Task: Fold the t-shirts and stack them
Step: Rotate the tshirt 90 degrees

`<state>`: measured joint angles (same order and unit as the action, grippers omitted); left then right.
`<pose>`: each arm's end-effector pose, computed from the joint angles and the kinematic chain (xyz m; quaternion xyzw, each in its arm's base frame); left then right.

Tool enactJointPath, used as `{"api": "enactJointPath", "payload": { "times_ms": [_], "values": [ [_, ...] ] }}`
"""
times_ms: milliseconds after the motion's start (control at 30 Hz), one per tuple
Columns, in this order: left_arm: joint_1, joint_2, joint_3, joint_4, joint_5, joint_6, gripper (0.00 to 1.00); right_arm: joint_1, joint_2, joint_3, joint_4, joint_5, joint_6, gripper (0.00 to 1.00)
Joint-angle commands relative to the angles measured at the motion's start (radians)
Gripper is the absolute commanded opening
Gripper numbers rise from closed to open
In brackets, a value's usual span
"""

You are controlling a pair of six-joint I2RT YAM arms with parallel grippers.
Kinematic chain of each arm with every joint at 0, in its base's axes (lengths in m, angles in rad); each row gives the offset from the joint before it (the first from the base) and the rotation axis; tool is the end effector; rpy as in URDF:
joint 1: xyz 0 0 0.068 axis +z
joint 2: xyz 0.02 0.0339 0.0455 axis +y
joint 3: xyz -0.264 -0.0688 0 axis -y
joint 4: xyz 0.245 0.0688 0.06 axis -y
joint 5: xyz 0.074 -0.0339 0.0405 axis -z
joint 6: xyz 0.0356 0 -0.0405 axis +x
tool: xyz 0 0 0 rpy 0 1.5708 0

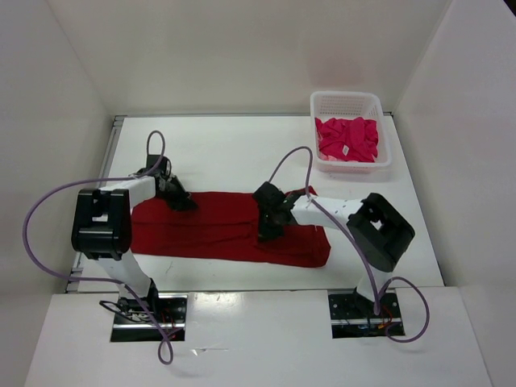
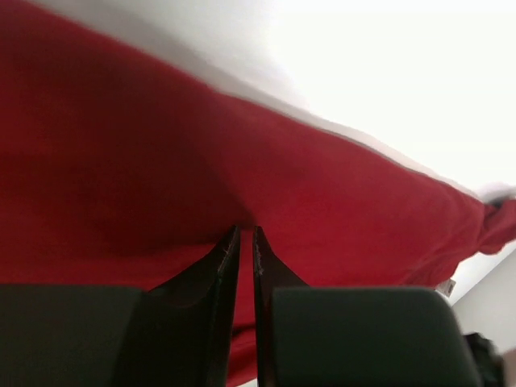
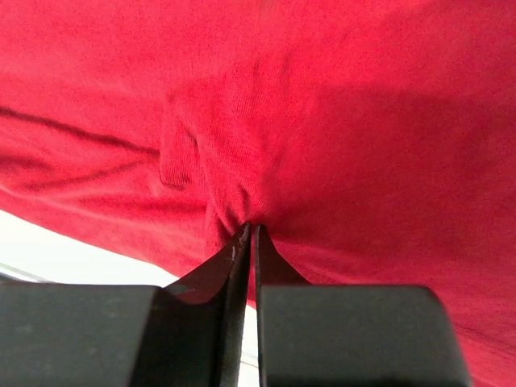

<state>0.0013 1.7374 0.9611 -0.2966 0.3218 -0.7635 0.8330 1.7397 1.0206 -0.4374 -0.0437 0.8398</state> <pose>0.3321 -0.0108 0.1503 -0.3204 0.9023 -0.2346 0.1680 0.2224 0.2470 0.1572 -0.0012 0.9784 0.1669 0.1219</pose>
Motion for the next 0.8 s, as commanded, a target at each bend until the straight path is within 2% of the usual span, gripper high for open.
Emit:
{"api": "enactJointPath", "payload": {
  "times_ms": [0,100,167,200,267,433,500,600,667,700,733,767],
  "values": [
    [0.029,0.017,-0.018,0.025,0.046,0.001,0.17,-0.063,-0.081,0.067,-0.009,0.065,-0.005,0.11],
    [0.029,-0.018,0.013,0.001,0.046,0.012,0.17,-0.15,-0.083,0.067,0.014,0.065,-0.014,0.15],
    [0.029,-0.062,0.051,-0.012,0.069,0.012,0.17,-0.19,-0.039,0.067,0.029,0.065,-0.015,0.1],
    [-0.001,-0.079,0.068,-0.025,0.069,0.021,0.14,-0.202,-0.017,0.078,0.043,0.076,-0.015,0.04],
    [-0.032,-0.128,0.122,-0.055,0.042,0.032,0.1,-0.212,0.042,0.088,0.055,0.088,-0.004,0.0],
    [-0.108,-0.209,0.171,-0.093,0.008,0.066,0.0,-0.221,0.17,0.15,0.098,0.111,0.038,0.0],
    [-0.118,-0.239,0.159,-0.093,-0.003,0.066,0.0,-0.221,0.266,0.232,0.098,0.111,0.038,0.0],
    [-0.127,-0.301,0.149,-0.104,-0.013,0.075,0.0,-0.221,0.415,0.418,0.078,0.102,0.019,0.0],
    [-0.127,-0.311,0.149,-0.104,-0.013,0.075,0.0,-0.221,0.507,0.643,0.037,0.091,-0.016,0.0],
    [-0.127,-0.326,0.139,-0.114,-0.013,0.075,0.0,-0.23,0.629,0.749,-0.001,0.091,-0.027,0.0],
    [-0.127,-0.338,0.139,-0.125,-0.013,0.075,0.0,-0.23,0.7,0.999,-0.044,0.059,-0.04,0.0],
    [-0.127,-0.348,0.128,-0.125,-0.004,0.075,0.0,-0.23,0.772,1.144,-0.09,0.045,-0.057,0.0]
  ]
}}
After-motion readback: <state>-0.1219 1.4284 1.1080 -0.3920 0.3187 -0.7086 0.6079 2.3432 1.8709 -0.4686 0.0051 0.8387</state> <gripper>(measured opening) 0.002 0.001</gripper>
